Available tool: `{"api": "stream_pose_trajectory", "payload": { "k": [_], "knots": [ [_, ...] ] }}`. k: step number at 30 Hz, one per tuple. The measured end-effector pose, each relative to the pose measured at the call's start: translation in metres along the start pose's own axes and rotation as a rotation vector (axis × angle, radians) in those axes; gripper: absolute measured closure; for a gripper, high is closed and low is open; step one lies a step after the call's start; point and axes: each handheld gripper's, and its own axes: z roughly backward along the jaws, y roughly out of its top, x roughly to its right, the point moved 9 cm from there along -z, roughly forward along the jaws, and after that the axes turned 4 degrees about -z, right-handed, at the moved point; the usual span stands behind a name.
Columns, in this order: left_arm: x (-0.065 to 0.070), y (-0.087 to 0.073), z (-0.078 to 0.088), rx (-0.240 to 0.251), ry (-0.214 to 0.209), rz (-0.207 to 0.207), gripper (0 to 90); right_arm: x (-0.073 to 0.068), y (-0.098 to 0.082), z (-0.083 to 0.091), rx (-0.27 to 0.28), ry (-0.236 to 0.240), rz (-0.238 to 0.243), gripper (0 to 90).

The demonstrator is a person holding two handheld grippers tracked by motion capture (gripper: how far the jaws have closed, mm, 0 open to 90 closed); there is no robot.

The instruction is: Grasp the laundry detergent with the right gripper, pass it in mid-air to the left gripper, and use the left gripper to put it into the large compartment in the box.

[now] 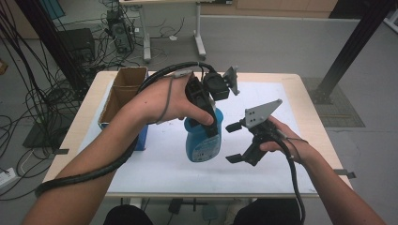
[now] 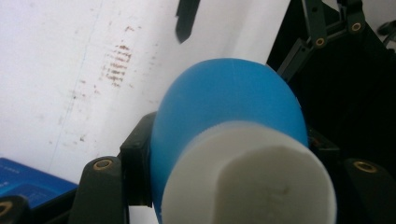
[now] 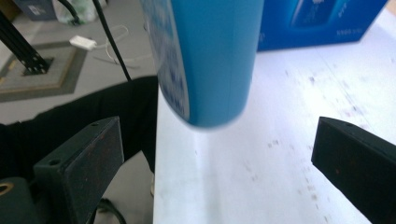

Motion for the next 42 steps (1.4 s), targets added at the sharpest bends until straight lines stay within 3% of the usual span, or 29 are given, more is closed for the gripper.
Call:
{"api": "stream_pose_trajectory", "payload": {
  "k": [5,14,17,24,29,35,42],
  "knots": [
    [-0.010,-0.009,0.005,0.000,0.024,0.050,37.6,0.005,-0.010,0.005,-0.070,-0.027,-0.021,2.6],
    [-0.027,-0.026,0.016,-0.004,0.060,0.116,37.6,0.018,-0.036,0.017,-0.219,-0.119,-0.073,3.4],
    [-0.031,-0.031,0.019,-0.006,0.072,0.142,37.7,0.026,-0.052,0.021,-0.306,-0.162,-0.106,3.9],
    [-0.038,-0.041,0.030,0.005,0.093,0.204,37.7,0.039,-0.082,0.031,-0.448,-0.223,-0.199,4.9],
    [-0.045,-0.049,0.040,0.002,0.111,0.249,37.7,0.048,-0.098,0.041,-0.496,-0.240,-0.279,5.0],
    [-0.058,-0.060,0.056,0.001,0.127,0.335,37.7,0.054,-0.111,0.050,-0.552,-0.263,-0.362,5.7],
    [-0.077,-0.074,0.076,-0.002,0.161,0.424,37.7,0.057,-0.118,0.052,-0.567,-0.273,-0.395,5.4]
  ]
}}
